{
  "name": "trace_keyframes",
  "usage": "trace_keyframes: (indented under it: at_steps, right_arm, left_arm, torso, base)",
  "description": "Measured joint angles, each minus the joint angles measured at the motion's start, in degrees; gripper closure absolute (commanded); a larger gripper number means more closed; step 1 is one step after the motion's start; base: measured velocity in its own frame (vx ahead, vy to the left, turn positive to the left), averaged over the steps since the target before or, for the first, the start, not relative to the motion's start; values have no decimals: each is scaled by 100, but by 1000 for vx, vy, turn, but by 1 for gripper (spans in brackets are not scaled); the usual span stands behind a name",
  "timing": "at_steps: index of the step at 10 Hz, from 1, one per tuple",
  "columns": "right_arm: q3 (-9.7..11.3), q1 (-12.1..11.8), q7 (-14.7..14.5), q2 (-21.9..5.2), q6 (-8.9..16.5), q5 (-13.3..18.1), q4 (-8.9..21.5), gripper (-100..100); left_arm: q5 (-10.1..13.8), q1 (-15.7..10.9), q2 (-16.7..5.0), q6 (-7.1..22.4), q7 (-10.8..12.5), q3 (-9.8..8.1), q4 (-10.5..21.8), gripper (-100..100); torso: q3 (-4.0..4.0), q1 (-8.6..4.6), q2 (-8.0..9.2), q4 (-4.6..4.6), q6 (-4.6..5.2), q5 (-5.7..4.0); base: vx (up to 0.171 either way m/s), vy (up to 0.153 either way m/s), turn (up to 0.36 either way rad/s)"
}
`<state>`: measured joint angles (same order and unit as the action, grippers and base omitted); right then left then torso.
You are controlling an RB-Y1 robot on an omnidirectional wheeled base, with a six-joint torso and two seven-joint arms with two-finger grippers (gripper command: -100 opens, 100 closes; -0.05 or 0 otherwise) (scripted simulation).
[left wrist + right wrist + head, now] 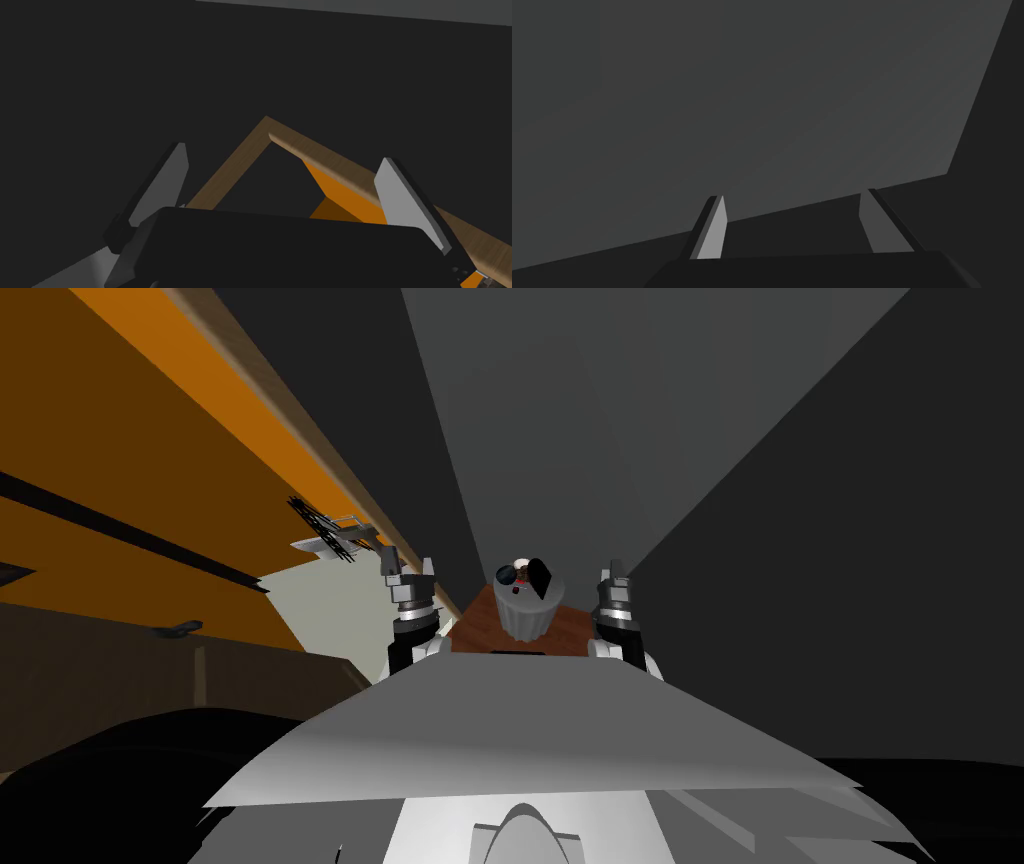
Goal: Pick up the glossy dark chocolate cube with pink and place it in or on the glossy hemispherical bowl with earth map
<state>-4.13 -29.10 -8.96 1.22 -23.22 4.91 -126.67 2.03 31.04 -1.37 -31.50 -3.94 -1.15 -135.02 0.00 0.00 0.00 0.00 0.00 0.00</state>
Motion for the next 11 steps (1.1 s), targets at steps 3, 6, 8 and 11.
trace_keyframes:
  at_steps: [3, 6, 8, 11]
  right_arm:
    - [121, 83, -203, -456, 20, 160, 259, -100]
    - [294, 236, -515, -959, 1, 400, 736, -100]
    - [397, 327, -697, -1241, 81, 540, 919, -100]
    - [598, 496, -1009, -1770, 98, 821, 1402, -100]
  left_arm:
    - [0, -1, 0, 0, 0, 0, 0, 0]
    - [0, -1, 0, 0, 0, 0, 0, 0]
    - [0, 0, 0, 0, 0, 0, 0, 0]
    - [0, -1, 0, 0, 0, 1, 0, 0]
  torso:
    - [14, 5, 24, 5, -1, 1]
    - [16, 9, 28, 6, -1, 1]
    - [14, 10, 23, 5, 1, 3]
    - [14, 16, 24, 5, -1, 3]
  base:
    - [-71, 17, 75]
    - [-78, 32, 110]
    - [-48, 24, 56]
    - [-58, 40, 118]
